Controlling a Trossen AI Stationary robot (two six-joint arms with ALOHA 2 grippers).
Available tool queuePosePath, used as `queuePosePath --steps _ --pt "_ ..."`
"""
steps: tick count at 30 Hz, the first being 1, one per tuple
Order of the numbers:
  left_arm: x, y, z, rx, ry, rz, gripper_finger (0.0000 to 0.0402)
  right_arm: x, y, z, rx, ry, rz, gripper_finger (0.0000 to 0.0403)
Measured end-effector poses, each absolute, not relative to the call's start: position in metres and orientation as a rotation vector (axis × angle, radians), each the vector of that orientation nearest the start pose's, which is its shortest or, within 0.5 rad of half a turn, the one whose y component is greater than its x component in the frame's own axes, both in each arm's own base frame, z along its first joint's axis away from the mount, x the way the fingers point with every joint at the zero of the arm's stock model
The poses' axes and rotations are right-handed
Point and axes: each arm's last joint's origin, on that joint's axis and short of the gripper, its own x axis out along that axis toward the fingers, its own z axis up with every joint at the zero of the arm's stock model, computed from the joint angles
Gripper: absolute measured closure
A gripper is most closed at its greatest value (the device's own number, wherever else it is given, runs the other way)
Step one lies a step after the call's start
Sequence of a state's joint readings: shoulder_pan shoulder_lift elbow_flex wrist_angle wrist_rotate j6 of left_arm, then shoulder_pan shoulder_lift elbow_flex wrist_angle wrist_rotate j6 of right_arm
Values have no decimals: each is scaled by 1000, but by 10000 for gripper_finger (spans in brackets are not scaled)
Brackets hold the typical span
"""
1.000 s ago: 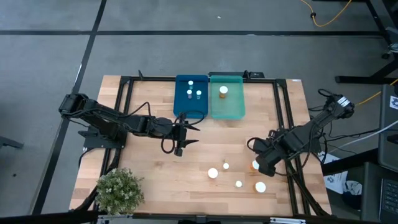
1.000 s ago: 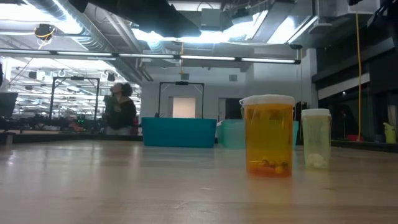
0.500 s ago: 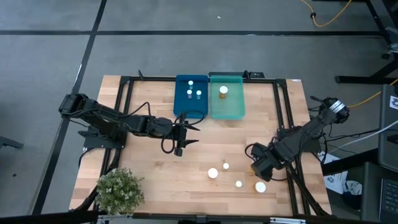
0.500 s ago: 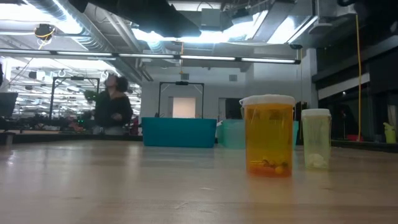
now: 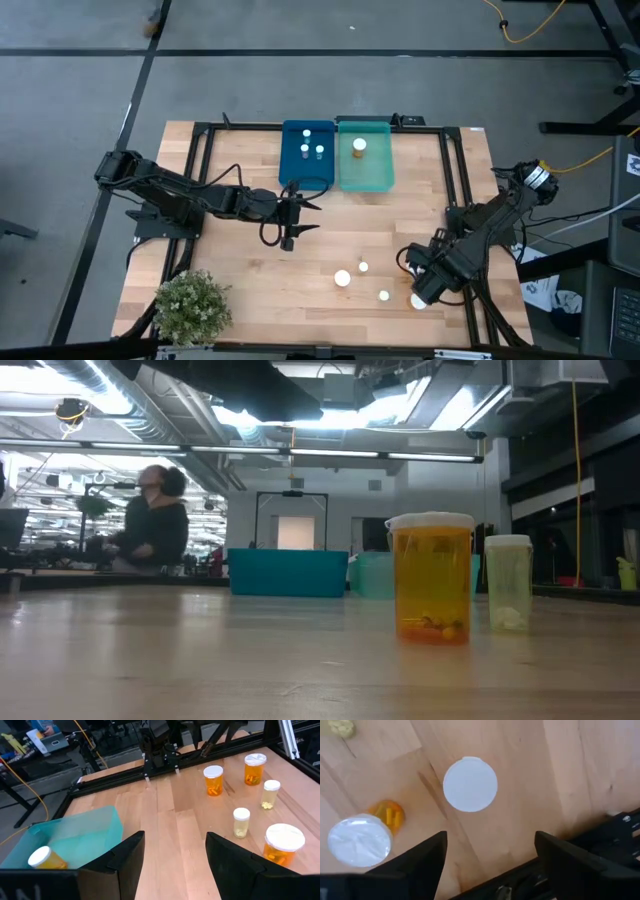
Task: Pick and place medicine bottles into bin by pill shape (circle, oval)
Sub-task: Put the orange pill bottle into the light blue bin
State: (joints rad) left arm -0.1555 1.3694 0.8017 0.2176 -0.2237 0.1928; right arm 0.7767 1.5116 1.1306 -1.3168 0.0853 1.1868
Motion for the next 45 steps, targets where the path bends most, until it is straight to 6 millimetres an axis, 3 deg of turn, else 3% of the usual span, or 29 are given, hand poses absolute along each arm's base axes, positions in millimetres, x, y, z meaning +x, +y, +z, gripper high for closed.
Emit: queuePosePath --steps 8,12,16,20,29,45 --pt "294 -40 248 256 349 34 200 149 155 197 168 1657 -506 127" --pt "294 -40 248 257 349 34 200 141 157 201 205 1661 -435 131" --pt "294 -40 248 257 349 34 200 137 163 208 191 1525 -345 132" --pt "294 -40 248 257 349 34 200 132 164 199 145 1433 -331 132" --pt "294 -40 248 257 349 34 200 134 163 160 192 1342 -217 132" --pt "294 -34 248 254 352 52 200 151 153 159 42 1159 -212 132"
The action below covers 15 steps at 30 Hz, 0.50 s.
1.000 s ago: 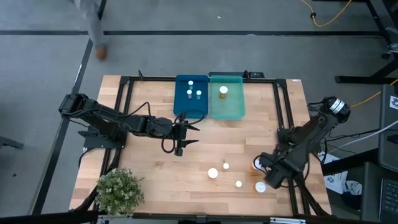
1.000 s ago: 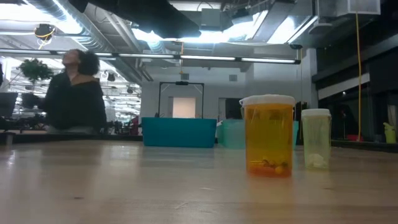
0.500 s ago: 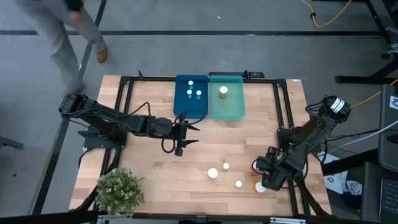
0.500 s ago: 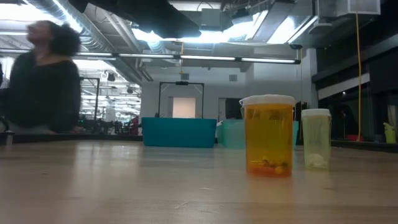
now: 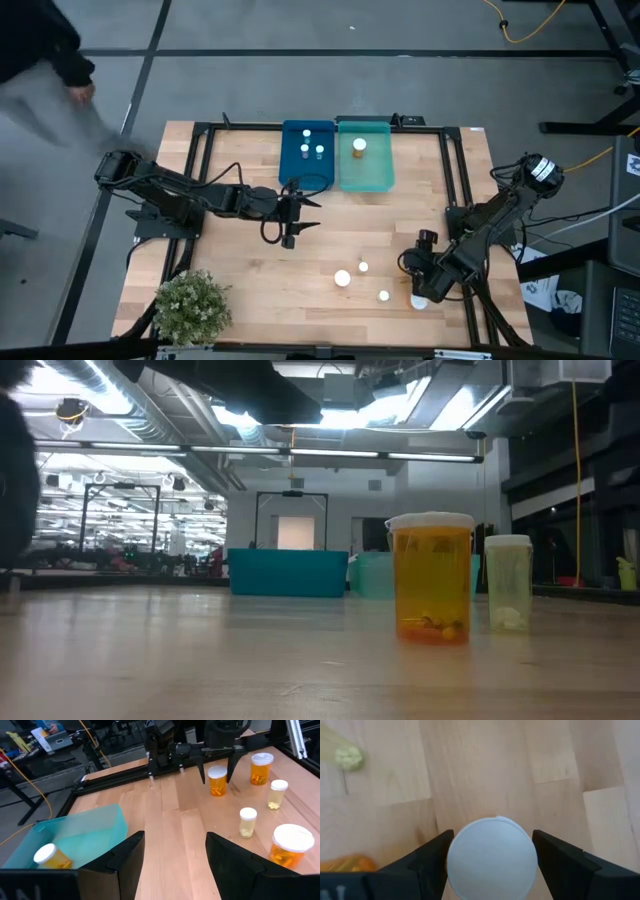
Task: Pick and place medicine bottles into bin by pill shape (circle, oval)
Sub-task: Put the orange pill bottle into the light blue bin
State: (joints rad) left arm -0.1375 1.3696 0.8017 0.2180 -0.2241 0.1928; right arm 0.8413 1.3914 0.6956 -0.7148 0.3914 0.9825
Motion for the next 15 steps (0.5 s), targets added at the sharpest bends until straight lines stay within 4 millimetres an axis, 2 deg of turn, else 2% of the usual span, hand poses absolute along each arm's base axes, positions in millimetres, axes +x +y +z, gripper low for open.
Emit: queuePosePath --steps 10,15 --pt "294 -34 248 253 352 52 200 154 149 159 48 1177 -216 132" --pt "294 -34 248 253 352 52 200 161 149 166 16 1176 -195 139"
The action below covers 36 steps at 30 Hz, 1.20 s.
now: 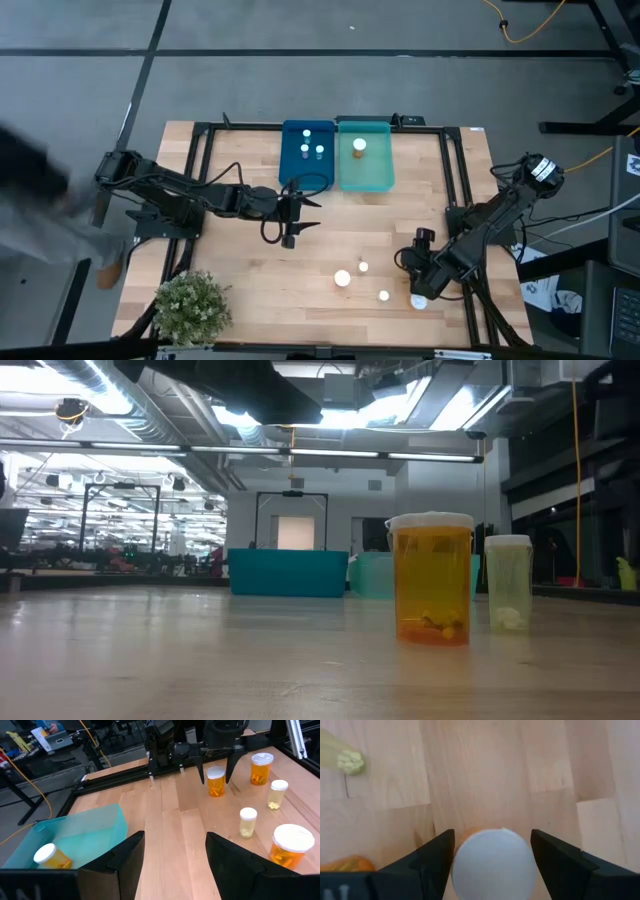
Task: Pick and place medicine bottles into bin by pill shape (circle, oval)
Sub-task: Put the orange pill bottle into the light blue bin
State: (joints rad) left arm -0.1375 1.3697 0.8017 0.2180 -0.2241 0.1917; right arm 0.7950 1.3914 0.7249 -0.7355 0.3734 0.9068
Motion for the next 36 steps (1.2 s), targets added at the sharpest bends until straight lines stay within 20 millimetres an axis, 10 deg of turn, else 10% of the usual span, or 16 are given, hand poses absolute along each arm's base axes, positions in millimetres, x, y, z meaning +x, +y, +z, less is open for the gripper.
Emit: queuePosePath --steps 13,36 --pt "294 -34 248 253 352 52 200 176 142 188 -8 1242 -179 252" --pt "294 -34 248 252 352 52 200 196 136 208 13 1186 -183 252"
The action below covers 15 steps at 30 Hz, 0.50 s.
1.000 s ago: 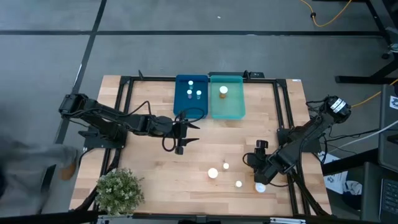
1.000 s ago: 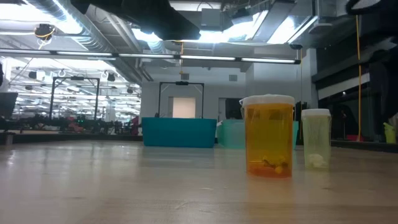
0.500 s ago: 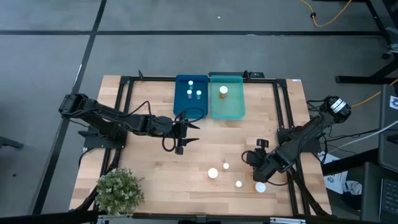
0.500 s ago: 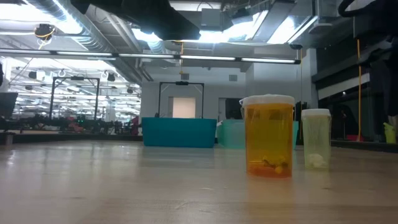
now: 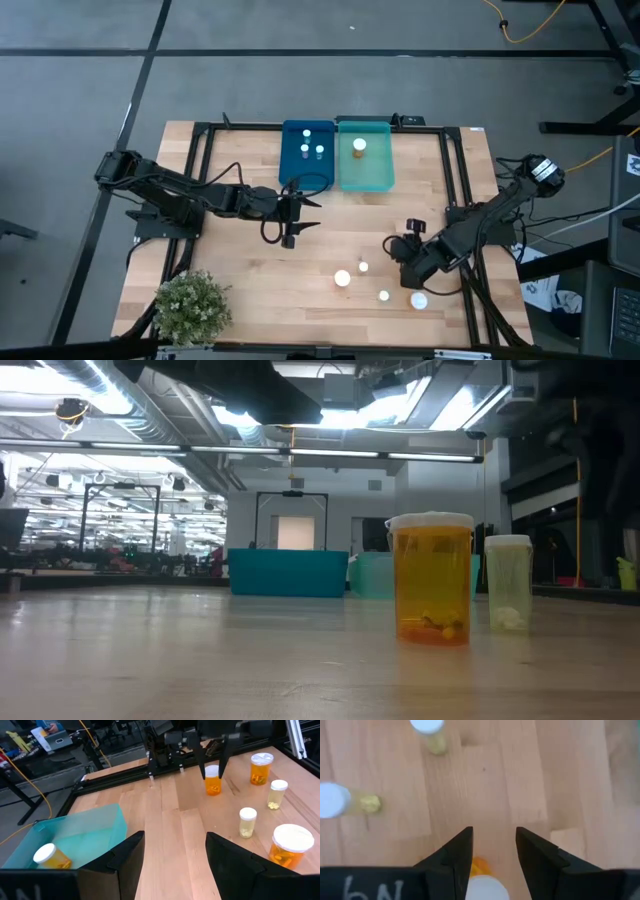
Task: Pick and place medicine bottles into bin by pill shape (circle, oval)
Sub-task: Put the orange pill bottle into the light blue bin
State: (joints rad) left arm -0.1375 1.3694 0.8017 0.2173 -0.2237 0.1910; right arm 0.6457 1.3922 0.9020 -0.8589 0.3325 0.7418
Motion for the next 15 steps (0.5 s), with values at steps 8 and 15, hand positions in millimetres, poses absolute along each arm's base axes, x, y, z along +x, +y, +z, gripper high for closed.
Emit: queuePosePath --steps 8,15 --pt "294 -34 248 252 353 52 200 189 130 250 -13 1422 -160 266" --pt "294 -34 248 252 353 52 200 152 131 271 76 1575 -504 279"
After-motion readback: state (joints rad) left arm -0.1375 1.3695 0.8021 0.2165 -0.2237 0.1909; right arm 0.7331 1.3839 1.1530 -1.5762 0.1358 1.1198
